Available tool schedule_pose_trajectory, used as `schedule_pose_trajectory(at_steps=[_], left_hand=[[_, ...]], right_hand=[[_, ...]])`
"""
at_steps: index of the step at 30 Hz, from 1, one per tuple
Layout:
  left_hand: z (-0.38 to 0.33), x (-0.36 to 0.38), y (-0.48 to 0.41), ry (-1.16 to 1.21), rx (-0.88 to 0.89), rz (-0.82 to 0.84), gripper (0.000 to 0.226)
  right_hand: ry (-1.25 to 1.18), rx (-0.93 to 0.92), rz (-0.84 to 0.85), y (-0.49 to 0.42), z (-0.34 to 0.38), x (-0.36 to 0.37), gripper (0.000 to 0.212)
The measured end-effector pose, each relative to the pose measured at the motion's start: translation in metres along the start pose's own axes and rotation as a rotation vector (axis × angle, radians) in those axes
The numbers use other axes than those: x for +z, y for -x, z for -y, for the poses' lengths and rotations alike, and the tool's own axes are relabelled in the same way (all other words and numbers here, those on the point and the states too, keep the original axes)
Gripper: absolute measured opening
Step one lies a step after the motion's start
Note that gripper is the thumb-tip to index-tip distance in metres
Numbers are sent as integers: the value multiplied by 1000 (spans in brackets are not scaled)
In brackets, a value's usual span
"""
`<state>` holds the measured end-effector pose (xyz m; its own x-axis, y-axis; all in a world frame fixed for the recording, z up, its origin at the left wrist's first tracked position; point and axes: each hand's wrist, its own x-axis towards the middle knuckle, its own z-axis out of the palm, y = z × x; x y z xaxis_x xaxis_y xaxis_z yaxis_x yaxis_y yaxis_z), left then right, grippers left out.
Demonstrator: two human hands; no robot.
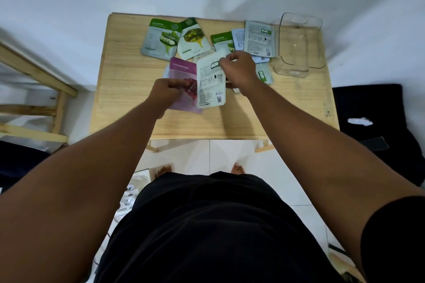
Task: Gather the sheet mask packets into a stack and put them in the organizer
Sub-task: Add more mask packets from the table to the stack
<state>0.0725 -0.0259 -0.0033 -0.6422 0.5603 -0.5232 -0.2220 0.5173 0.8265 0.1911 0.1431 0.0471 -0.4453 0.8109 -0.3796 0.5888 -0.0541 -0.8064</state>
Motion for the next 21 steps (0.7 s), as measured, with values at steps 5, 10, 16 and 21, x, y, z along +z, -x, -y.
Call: schedule_pose_trajectory(at_steps=[5, 10, 16, 21], left_hand=[[-12, 14, 8, 107, -57, 191, 56], [-18, 16, 8, 304, -100, 200, 50], [-25, 6, 2, 417, -140, 191, 60], [-29, 0, -4, 454, -144, 214, 65]], right_hand=[[42, -99, 18, 6, 22, 22, 43], [183, -168, 113, 4, 18, 36, 32], [366, -308, -15, -7, -6, 38, 24], [-160, -31, 229, -17, -15, 33, 25]])
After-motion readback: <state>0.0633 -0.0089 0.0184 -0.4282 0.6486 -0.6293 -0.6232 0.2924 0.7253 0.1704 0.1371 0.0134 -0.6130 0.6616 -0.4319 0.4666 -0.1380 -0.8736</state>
